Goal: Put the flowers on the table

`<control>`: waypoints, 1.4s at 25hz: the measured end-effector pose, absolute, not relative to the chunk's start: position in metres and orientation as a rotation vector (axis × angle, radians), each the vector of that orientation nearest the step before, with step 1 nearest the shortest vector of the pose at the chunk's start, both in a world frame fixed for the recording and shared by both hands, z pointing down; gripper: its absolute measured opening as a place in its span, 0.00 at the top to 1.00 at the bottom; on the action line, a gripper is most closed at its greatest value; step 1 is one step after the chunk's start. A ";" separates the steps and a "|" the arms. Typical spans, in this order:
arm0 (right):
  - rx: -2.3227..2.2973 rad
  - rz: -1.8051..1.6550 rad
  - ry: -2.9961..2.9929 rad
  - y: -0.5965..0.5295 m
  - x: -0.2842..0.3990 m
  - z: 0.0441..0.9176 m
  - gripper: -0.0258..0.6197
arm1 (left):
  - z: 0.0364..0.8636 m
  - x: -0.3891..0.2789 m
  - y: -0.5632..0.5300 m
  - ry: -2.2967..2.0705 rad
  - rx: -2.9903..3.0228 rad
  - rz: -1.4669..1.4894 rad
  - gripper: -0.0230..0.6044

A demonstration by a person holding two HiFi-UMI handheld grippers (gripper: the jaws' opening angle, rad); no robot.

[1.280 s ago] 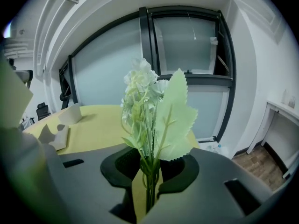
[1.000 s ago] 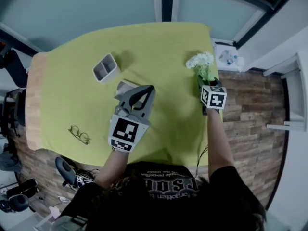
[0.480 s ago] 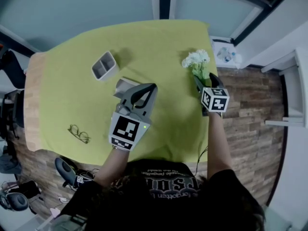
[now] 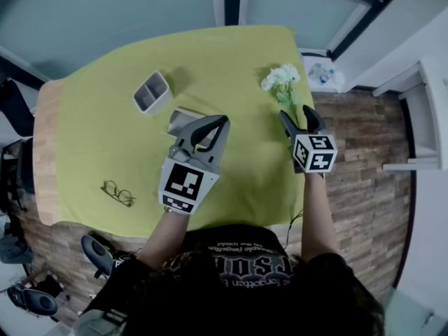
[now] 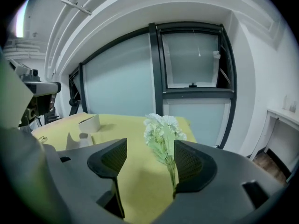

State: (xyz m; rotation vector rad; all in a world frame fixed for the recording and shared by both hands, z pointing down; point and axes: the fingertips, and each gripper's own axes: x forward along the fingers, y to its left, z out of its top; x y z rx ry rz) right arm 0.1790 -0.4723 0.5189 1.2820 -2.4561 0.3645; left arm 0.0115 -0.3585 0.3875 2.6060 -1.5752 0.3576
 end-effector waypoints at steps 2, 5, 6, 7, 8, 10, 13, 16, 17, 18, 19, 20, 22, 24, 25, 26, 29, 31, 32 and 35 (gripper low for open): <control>1.301 0.325 -2.451 -0.460 0.180 0.507 0.46 | 0.383 0.012 -0.352 -1.562 2.625 0.346 0.96; 1.364 0.288 -2.427 -0.443 0.185 0.489 0.47 | 0.377 0.011 -0.344 -1.540 2.650 0.323 0.96; 1.392 0.286 -2.429 -0.437 0.186 0.481 0.48 | 0.374 0.011 -0.342 -1.532 2.661 0.315 0.96; 1.419 0.284 -2.438 -0.431 0.187 0.472 0.51 | 0.371 0.010 -0.339 -1.524 2.673 0.308 0.96; 1.446 0.279 -2.449 -0.424 0.187 0.463 0.54 | 0.368 0.009 -0.336 -1.515 2.685 0.301 0.96; 1.497 0.259 -2.465 -0.409 0.187 0.443 0.59 | 0.363 0.009 -0.328 -1.492 2.709 0.285 0.96; 1.580 0.220 -2.472 -0.387 0.190 0.417 0.63 | 0.360 0.007 -0.316 -1.451 2.743 0.273 0.96; 1.648 0.180 -2.485 -0.365 0.189 0.396 0.72 | 0.356 0.004 -0.304 -1.412 2.776 0.262 0.96; 1.665 0.166 -2.486 -0.357 0.187 0.391 0.74 | 0.355 0.003 -0.300 -1.401 2.787 0.258 0.96; 1.680 0.152 -2.485 -0.349 0.186 0.386 0.78 | 0.354 0.002 -0.296 -1.390 2.797 0.254 0.96; 1.695 0.138 -2.482 -0.341 0.184 0.382 0.80 | 0.352 0.002 -0.292 -1.379 2.807 0.248 0.96; 1.709 0.124 -2.479 -0.333 0.183 0.378 0.82 | 0.351 0.002 -0.288 -1.365 2.817 0.242 0.96; 1.733 0.100 -2.479 -0.317 0.181 0.371 0.84 | 0.349 0.002 -0.281 -1.335 2.838 0.234 0.96; 1.744 0.091 -2.485 -0.304 0.177 0.366 0.85 | 0.348 0.004 -0.274 -1.309 2.855 0.231 0.96; 1.747 0.089 -2.487 -0.298 0.176 0.364 0.86 | 0.347 0.004 -0.272 -1.299 2.860 0.232 0.96; 1.750 0.087 -2.489 -0.293 0.175 0.363 0.87 | 0.347 0.005 -0.270 -1.291 2.862 0.231 0.96; 1.750 0.068 -2.498 -0.278 0.173 0.358 0.88 | 0.347 0.010 -0.263 -1.272 2.869 0.228 0.96; 1.744 0.049 -2.503 -0.270 0.172 0.354 0.89 | 0.346 0.014 -0.260 -1.271 2.873 0.224 0.96; 1.740 0.040 -2.504 -0.266 0.172 0.352 0.89 | 0.345 0.015 -0.258 -1.273 2.873 0.221 0.96; 1.726 0.021 -2.515 -0.258 0.172 0.346 0.90 | 0.339 0.019 -0.252 -1.291 2.874 0.214 0.96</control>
